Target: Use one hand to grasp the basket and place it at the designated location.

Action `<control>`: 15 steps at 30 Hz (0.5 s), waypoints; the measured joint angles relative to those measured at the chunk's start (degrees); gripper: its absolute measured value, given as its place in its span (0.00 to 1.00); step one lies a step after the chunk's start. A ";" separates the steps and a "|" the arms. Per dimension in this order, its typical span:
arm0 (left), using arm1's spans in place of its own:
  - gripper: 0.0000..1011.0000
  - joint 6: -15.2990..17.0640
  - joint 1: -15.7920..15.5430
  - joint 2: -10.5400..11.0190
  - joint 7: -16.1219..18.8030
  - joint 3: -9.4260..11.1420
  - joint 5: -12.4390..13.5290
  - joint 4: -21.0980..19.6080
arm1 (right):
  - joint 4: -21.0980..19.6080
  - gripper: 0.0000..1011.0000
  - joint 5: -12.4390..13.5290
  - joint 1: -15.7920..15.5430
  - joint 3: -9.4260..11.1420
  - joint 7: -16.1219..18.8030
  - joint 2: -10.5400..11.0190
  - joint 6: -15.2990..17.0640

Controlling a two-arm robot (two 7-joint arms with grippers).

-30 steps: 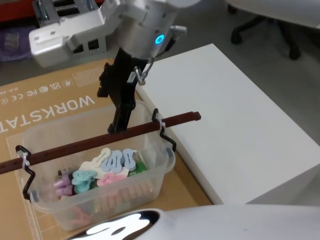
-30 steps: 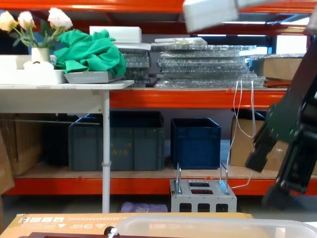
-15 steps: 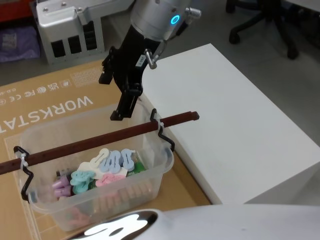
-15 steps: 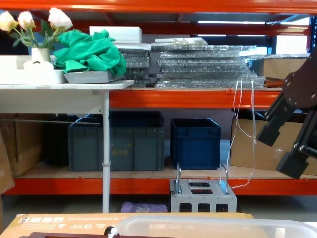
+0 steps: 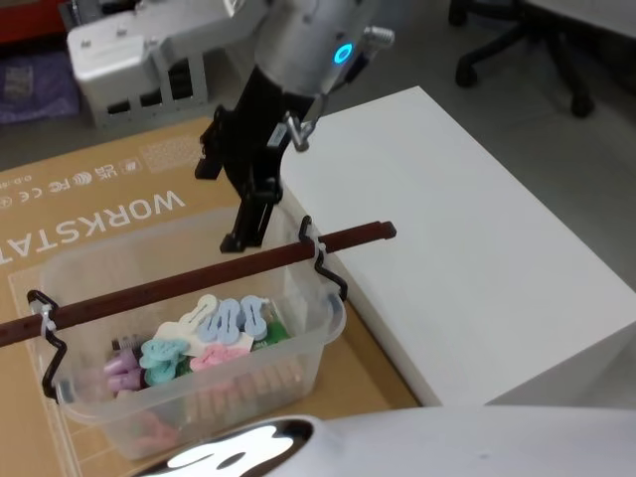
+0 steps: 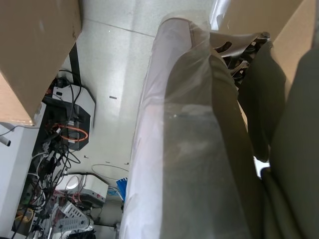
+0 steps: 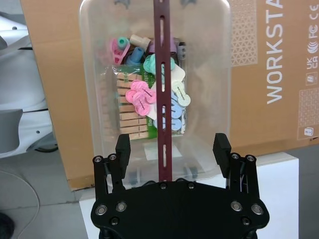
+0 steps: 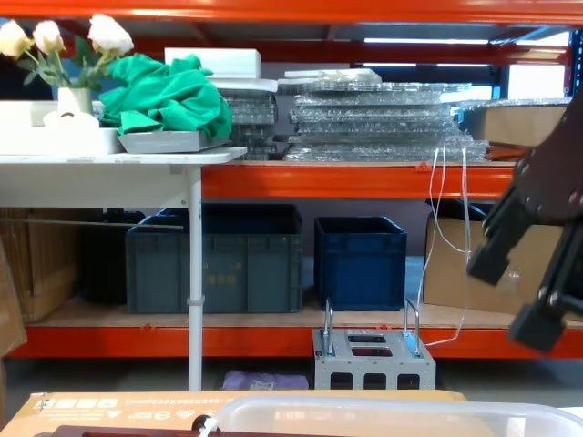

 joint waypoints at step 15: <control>0.00 0.00 0.00 0.00 0.00 0.00 0.00 -0.01 | 1.72 0.99 -4.59 -1.11 -4.02 0.03 -4.89 2.53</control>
